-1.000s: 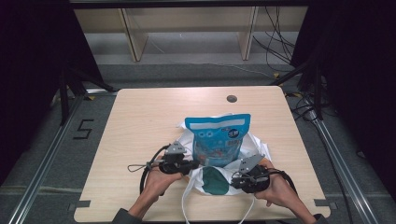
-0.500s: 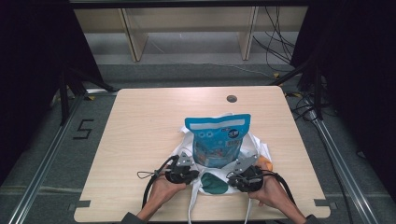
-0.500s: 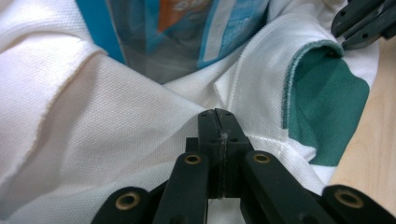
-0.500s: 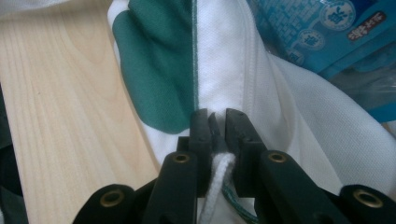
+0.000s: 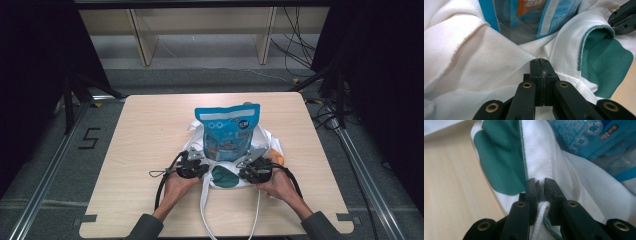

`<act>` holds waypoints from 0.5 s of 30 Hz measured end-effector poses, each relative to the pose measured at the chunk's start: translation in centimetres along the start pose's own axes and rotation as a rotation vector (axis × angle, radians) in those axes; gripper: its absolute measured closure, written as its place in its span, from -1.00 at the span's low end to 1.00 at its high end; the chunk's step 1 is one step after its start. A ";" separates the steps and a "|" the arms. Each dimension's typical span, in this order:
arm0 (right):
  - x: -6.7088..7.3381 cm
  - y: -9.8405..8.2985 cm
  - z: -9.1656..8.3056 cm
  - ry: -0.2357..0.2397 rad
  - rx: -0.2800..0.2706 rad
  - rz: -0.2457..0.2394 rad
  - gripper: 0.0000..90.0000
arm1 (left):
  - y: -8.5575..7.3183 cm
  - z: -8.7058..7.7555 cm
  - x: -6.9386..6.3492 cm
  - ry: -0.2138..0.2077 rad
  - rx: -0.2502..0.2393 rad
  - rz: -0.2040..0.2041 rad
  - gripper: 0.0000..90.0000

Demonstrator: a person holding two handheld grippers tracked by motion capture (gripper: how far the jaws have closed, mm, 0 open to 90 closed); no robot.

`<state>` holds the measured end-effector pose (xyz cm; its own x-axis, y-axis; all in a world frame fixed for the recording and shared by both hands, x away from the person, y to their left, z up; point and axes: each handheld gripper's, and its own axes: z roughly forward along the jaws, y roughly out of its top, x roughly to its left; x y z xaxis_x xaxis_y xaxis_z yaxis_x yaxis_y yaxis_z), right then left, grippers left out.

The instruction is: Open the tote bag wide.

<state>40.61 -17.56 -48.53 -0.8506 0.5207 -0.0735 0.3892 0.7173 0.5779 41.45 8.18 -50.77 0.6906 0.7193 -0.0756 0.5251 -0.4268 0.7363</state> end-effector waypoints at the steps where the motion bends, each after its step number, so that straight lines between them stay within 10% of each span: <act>1: -0.2 0.2 0.2 0.008 -0.008 0.011 0.82 | 0.1 0.1 0.1 0.004 -0.003 -0.003 0.98; 9: -1.6 1.2 0.5 -0.012 -0.017 0.044 0.65 | 0.8 -0.5 1.3 0.021 -0.047 -0.043 0.83; 15: -2.8 1.6 -4.8 0.090 -0.226 0.123 0.47 | 2.7 -4.5 2.7 0.006 -0.181 -0.064 0.73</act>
<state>41.93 -20.07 -43.50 -0.8335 0.5473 0.0756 0.4119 0.5244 0.7452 42.48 11.46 -45.96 0.6554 0.7453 -0.1224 0.4695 -0.2752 0.8389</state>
